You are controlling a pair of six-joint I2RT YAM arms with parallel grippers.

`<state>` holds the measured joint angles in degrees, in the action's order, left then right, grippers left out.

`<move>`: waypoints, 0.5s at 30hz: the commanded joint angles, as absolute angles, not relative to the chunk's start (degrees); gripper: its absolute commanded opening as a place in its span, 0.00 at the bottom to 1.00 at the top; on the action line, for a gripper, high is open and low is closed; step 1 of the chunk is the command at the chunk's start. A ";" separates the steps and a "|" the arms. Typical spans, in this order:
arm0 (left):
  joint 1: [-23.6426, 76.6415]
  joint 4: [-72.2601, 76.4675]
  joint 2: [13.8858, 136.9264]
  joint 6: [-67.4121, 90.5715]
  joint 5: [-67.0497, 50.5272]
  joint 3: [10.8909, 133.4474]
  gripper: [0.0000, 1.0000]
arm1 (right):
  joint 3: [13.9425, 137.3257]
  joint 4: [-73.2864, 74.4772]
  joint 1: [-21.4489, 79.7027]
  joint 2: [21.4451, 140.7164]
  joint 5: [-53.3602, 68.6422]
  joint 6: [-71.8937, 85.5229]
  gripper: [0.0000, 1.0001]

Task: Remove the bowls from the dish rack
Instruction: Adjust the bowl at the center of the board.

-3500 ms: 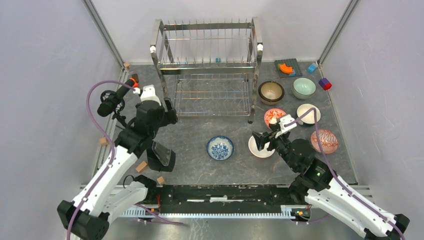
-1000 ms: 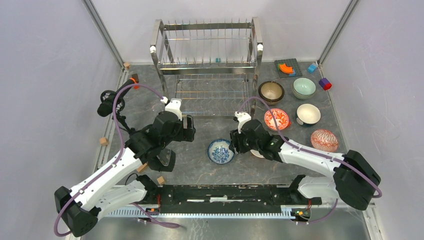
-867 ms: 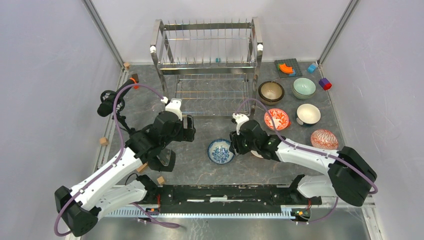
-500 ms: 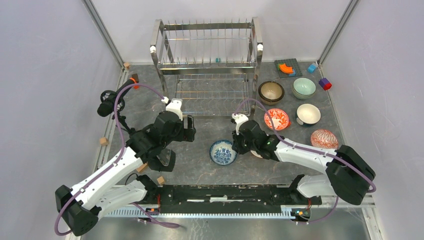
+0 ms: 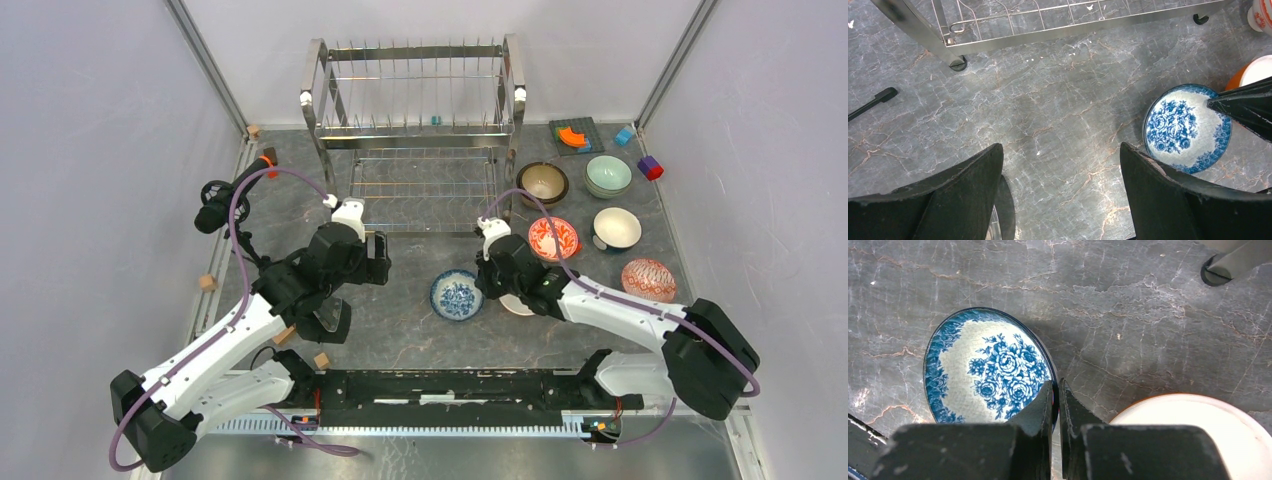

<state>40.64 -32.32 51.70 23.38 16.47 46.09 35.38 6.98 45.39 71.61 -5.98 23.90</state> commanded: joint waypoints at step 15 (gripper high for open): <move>41.13 -32.50 52.49 24.16 17.54 47.12 0.92 | 34.49 3.50 40.32 72.60 -3.32 19.95 0.38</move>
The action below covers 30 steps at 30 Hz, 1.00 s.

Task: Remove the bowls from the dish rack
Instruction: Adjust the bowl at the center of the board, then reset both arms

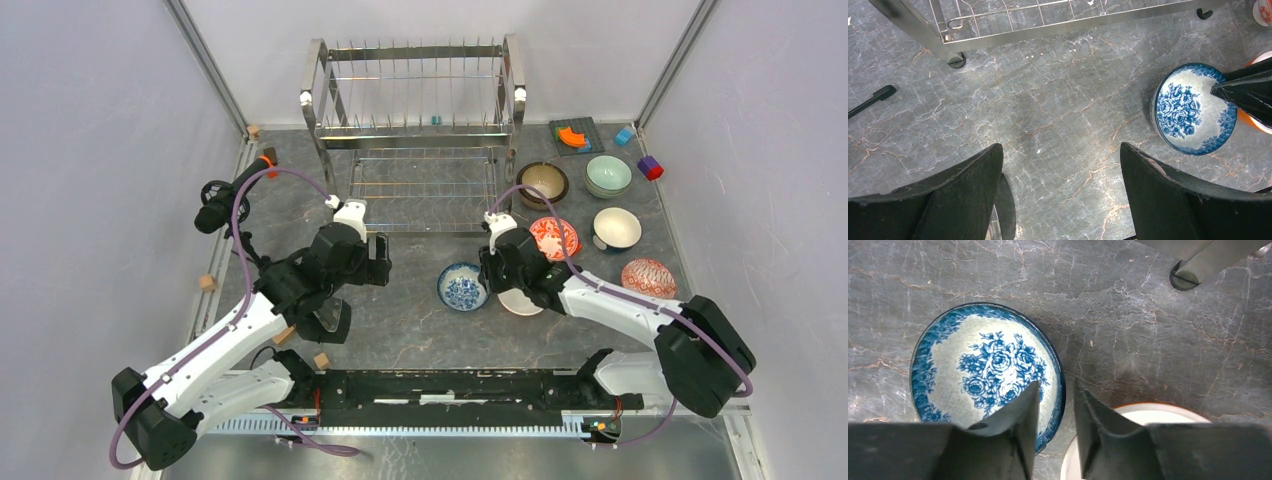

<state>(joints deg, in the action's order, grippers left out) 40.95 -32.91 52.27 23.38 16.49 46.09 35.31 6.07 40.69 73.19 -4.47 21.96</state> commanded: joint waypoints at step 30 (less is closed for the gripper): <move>41.22 -26.35 47.17 25.42 16.34 45.12 1.00 | 16.23 -5.16 40.42 20.44 -17.00 22.65 0.98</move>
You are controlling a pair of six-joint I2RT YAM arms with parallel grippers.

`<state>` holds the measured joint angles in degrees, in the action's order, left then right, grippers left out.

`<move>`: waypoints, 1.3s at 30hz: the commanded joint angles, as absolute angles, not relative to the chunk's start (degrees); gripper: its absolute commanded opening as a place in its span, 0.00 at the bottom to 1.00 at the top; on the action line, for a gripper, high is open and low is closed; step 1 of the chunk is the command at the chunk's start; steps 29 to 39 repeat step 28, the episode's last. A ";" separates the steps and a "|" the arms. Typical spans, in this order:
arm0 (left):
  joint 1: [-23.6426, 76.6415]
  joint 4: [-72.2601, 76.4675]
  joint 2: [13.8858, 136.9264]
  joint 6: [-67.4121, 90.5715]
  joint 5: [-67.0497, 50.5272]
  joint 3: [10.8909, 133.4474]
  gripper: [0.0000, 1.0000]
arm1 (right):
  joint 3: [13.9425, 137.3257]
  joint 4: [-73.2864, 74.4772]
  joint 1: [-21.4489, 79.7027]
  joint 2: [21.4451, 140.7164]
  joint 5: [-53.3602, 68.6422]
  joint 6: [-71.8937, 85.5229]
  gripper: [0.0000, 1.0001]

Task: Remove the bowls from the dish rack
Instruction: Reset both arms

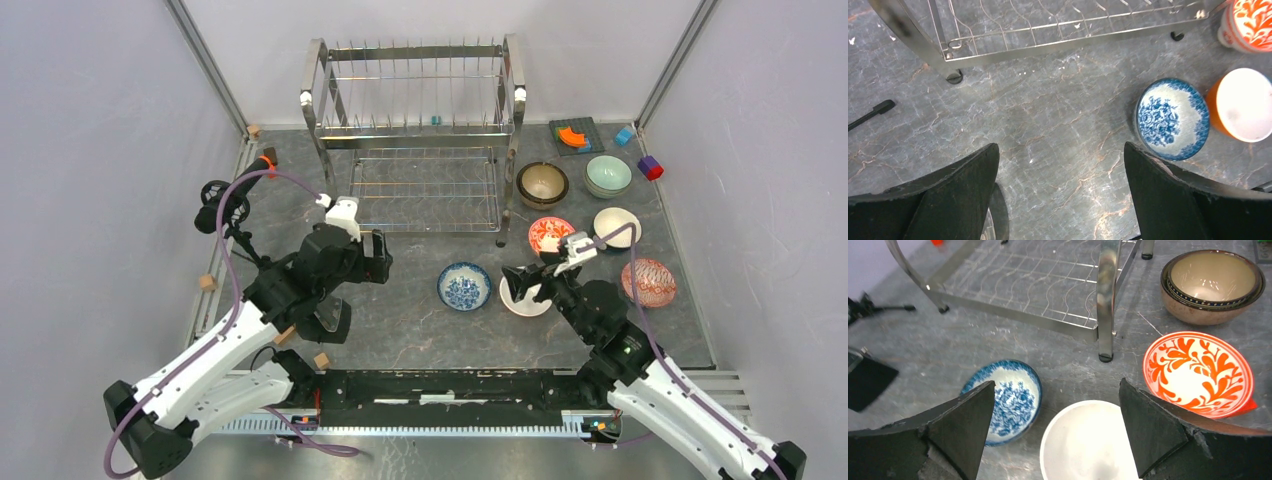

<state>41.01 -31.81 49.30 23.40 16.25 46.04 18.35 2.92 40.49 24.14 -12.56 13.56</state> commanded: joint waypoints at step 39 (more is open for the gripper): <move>42.10 -30.37 47.08 35.19 34.31 50.13 1.00 | 14.67 -16.79 40.36 20.89 -19.08 20.08 0.98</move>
